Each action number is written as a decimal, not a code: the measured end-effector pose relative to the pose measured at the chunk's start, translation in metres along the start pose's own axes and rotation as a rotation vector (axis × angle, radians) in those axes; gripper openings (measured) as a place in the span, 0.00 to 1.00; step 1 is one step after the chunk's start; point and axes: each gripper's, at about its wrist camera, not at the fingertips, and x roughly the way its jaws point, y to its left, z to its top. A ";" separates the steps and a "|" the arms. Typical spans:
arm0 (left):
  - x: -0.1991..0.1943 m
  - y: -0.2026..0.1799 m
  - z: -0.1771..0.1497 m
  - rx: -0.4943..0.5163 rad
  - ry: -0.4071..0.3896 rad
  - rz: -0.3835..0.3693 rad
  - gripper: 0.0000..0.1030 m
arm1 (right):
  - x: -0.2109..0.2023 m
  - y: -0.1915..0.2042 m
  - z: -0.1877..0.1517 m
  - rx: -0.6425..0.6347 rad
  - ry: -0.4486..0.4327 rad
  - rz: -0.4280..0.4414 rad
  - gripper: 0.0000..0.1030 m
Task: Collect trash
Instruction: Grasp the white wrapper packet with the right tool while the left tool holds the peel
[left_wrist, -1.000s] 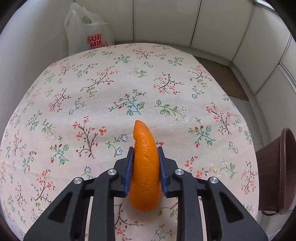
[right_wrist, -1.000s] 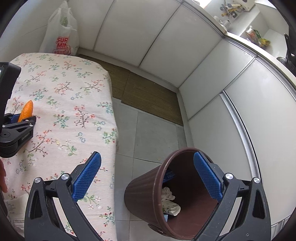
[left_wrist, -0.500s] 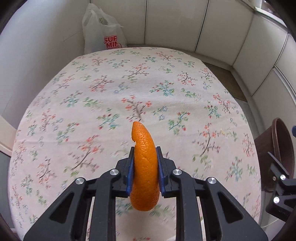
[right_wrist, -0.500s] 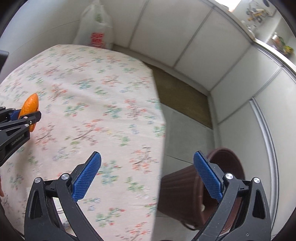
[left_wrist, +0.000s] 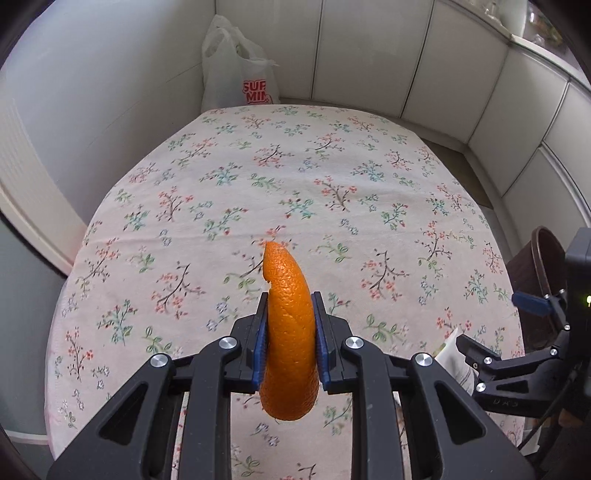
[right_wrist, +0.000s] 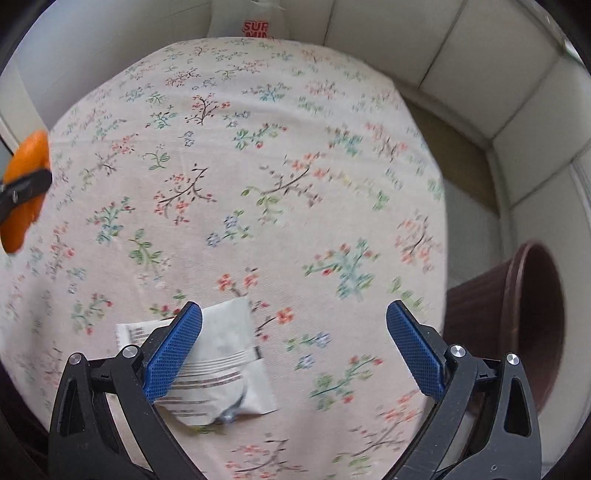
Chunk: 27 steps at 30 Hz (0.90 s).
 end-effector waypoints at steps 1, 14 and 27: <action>0.001 0.004 -0.004 -0.013 0.007 -0.007 0.21 | 0.001 0.000 -0.002 0.040 0.013 0.036 0.93; 0.000 0.028 -0.013 -0.115 0.018 -0.100 0.21 | 0.007 0.044 -0.035 0.083 0.020 0.123 0.66; 0.004 0.026 -0.013 -0.122 0.022 -0.109 0.21 | -0.014 0.050 -0.025 0.043 -0.040 0.217 0.18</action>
